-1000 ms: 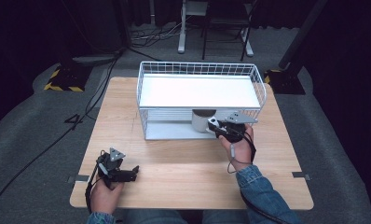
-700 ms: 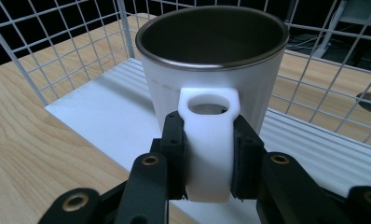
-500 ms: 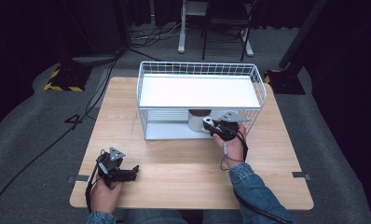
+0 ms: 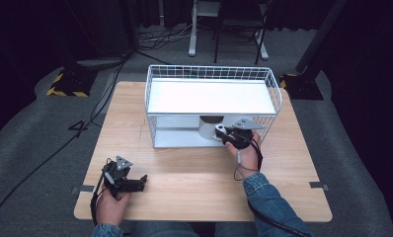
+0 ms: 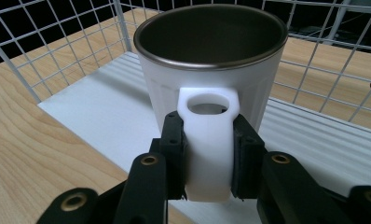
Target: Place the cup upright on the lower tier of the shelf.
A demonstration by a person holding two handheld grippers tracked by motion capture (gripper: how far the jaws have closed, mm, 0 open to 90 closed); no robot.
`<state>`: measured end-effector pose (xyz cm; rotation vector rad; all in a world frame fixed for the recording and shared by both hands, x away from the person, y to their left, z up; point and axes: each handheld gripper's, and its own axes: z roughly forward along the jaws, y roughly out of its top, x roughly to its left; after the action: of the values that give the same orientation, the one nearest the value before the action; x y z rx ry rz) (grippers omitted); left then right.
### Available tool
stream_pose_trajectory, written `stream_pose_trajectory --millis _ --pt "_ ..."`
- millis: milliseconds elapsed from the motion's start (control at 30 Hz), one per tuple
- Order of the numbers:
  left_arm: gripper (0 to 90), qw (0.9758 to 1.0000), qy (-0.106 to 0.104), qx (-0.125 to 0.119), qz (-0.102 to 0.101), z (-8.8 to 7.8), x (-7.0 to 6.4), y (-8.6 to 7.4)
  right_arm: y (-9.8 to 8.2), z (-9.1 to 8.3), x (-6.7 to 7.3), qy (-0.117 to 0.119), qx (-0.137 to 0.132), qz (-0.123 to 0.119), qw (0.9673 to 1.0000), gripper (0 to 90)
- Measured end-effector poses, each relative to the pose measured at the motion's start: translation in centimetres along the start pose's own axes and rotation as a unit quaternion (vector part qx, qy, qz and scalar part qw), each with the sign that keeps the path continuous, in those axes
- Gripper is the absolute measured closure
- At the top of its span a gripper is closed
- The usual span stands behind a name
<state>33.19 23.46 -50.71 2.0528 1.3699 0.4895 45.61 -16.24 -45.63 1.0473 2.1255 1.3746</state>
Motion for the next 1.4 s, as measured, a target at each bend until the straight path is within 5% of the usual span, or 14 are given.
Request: stream_pose_trajectory --millis 333,633,1400 --pt "0.5 1.0000 0.000 0.000 0.000 0.0 0.0 0.0 0.3 -0.2 -0.2 -0.019 -0.017 0.011 0.9996 45.1" --pt "0.5 1.0000 0.000 0.000 0.000 0.0 0.0 0.0 0.8 -1.7 0.0 -0.012 -0.022 0.014 0.9996 41.1" --pt "0.5 1.0000 -0.006 0.001 0.007 -0.6 -0.3 -0.7 0.5 -12.0 -1.6 0.016 -0.018 0.006 0.9997 33.7"
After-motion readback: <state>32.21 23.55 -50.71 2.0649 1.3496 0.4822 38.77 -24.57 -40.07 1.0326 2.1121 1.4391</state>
